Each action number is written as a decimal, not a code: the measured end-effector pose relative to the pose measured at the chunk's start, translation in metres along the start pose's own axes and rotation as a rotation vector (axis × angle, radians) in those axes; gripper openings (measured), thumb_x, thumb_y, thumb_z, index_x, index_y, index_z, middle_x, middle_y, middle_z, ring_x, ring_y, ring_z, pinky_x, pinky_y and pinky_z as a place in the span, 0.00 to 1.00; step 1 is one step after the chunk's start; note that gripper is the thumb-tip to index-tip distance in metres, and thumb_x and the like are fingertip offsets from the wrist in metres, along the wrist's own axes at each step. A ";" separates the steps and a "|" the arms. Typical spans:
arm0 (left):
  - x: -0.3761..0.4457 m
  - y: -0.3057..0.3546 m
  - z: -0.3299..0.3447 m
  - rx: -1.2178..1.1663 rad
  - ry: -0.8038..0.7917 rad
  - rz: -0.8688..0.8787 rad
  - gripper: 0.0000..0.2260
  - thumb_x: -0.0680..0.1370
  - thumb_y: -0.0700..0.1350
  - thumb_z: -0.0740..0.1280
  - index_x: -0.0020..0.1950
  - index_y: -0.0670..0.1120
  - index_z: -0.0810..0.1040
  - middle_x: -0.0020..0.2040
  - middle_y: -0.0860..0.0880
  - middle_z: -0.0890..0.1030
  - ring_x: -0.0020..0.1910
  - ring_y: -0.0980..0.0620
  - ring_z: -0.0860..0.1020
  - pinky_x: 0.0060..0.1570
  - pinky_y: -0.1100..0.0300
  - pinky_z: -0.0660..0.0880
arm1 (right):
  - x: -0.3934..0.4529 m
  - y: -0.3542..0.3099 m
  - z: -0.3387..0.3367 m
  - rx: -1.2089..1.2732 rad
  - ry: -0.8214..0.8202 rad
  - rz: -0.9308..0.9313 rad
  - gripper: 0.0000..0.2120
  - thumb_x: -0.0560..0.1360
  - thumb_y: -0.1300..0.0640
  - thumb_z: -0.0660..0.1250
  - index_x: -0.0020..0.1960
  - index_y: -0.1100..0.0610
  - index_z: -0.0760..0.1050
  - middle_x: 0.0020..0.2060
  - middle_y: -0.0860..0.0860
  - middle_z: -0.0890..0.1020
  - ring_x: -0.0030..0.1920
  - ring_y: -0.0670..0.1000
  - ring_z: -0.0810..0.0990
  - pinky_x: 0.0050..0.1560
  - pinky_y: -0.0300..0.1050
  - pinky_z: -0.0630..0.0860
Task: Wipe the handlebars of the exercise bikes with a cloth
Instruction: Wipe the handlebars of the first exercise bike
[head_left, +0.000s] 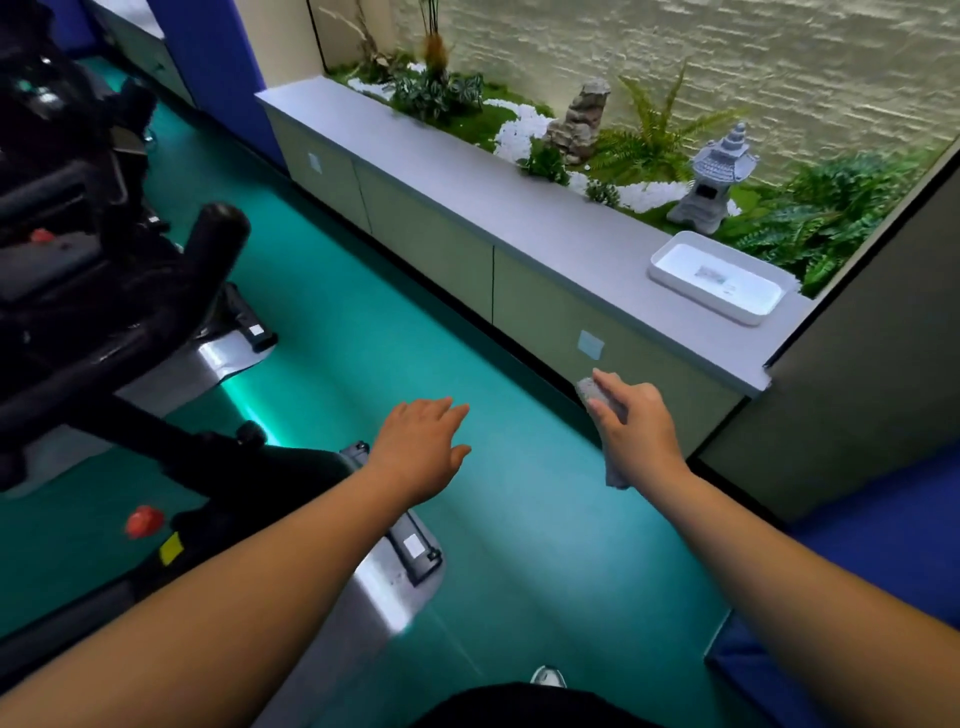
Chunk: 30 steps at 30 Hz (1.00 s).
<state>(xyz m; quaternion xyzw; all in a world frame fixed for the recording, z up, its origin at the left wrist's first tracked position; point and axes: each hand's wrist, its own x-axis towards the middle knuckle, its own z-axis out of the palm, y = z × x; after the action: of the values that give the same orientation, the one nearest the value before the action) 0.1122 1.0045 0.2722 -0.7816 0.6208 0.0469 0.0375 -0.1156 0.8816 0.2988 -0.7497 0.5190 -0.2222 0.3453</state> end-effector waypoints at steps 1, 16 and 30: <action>-0.006 -0.008 -0.002 -0.004 0.011 0.004 0.27 0.79 0.58 0.57 0.76 0.52 0.58 0.76 0.49 0.62 0.73 0.47 0.61 0.72 0.49 0.57 | -0.005 -0.007 0.005 0.007 0.007 -0.007 0.18 0.79 0.53 0.62 0.69 0.49 0.71 0.52 0.53 0.68 0.49 0.51 0.71 0.52 0.38 0.63; -0.115 -0.125 -0.086 -0.055 0.311 0.229 0.27 0.79 0.56 0.60 0.76 0.50 0.61 0.74 0.49 0.66 0.70 0.46 0.64 0.69 0.49 0.63 | -0.115 -0.178 0.094 0.223 0.291 -0.093 0.19 0.78 0.56 0.63 0.69 0.49 0.72 0.50 0.51 0.68 0.48 0.45 0.70 0.49 0.32 0.62; -0.124 -0.197 -0.176 -0.024 0.583 0.249 0.25 0.78 0.55 0.62 0.74 0.51 0.65 0.72 0.51 0.69 0.69 0.47 0.67 0.67 0.46 0.65 | -0.110 -0.270 0.107 0.269 0.256 -0.294 0.20 0.79 0.53 0.62 0.69 0.43 0.69 0.49 0.49 0.71 0.46 0.35 0.70 0.43 0.17 0.62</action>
<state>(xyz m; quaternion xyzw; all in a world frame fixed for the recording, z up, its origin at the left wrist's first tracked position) 0.2808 1.1482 0.4623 -0.6804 0.6959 -0.1674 -0.1573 0.0869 1.0752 0.4331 -0.7300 0.4095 -0.4305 0.3376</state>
